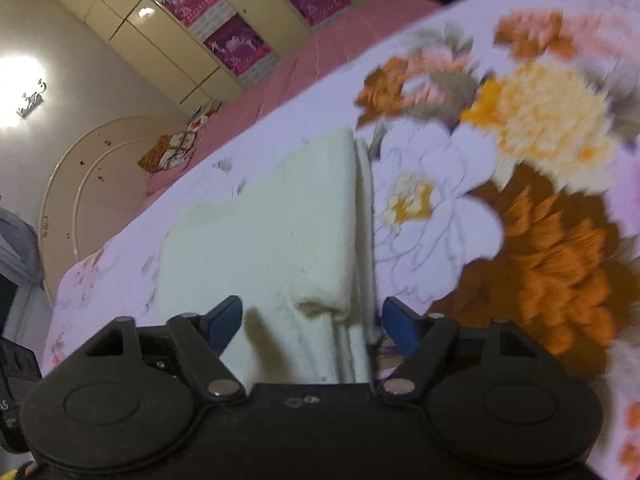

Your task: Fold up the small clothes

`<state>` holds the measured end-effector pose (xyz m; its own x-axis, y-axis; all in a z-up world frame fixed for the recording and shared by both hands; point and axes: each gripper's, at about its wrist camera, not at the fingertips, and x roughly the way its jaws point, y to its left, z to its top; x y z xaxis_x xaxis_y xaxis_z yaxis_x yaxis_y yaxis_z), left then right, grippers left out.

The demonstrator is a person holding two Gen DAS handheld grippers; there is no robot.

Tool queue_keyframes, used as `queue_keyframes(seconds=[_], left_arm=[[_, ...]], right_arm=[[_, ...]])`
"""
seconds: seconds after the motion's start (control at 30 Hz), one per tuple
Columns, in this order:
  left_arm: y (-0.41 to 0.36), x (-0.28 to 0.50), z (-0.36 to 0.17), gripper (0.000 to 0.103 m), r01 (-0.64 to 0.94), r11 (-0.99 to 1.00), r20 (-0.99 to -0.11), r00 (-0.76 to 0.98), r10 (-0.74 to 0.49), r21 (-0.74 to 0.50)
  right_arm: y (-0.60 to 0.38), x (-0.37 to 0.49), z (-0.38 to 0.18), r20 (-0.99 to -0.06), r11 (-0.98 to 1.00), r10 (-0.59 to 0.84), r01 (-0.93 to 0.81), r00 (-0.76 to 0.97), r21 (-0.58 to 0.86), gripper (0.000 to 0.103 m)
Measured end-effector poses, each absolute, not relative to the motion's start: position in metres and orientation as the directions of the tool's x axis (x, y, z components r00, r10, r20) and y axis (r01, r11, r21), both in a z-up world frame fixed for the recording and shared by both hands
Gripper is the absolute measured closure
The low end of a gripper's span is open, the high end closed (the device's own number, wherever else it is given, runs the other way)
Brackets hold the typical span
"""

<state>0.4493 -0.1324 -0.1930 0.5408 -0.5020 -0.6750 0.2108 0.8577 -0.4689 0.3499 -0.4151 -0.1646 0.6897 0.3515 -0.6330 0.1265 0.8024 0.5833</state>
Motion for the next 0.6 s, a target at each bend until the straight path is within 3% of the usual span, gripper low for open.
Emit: queue_keyframes(seconds=[0.07, 0.13, 0.3, 0.6], left_arm=[[-0.13, 0.451, -0.194, 0.05, 0.205, 0.848, -0.667, 0.538, -0.514, -0.488], [-0.128, 0.45, -0.193, 0.059, 0.198, 0.838, -0.661, 0.535, -0.527, -0.508], [-0.125, 0.44, -0.18, 0.077, 0.205, 0.828, -0.624, 0.57, -0.535, -0.522], [-0.069, 0.419, -0.124, 0.078, 0.211, 0.841, -0.546, 0.678, -0.493, -0.497]], right_arm=[[-0.414, 0.352, -0.166, -0.63, 0.808, 0.352, 0.114, 0.692, 0.578, 0.059], [-0.414, 0.353, -0.167, -0.617, 0.785, 0.389, 0.105, 0.684, 0.611, 0.069], [-0.399, 0.346, -0.149, -0.602, 0.823, 0.366, 0.055, 0.71, 0.566, 0.075], [-0.353, 0.342, -0.095, -0.502, 0.806, 0.45, -0.093, 0.739, 0.585, 0.075]])
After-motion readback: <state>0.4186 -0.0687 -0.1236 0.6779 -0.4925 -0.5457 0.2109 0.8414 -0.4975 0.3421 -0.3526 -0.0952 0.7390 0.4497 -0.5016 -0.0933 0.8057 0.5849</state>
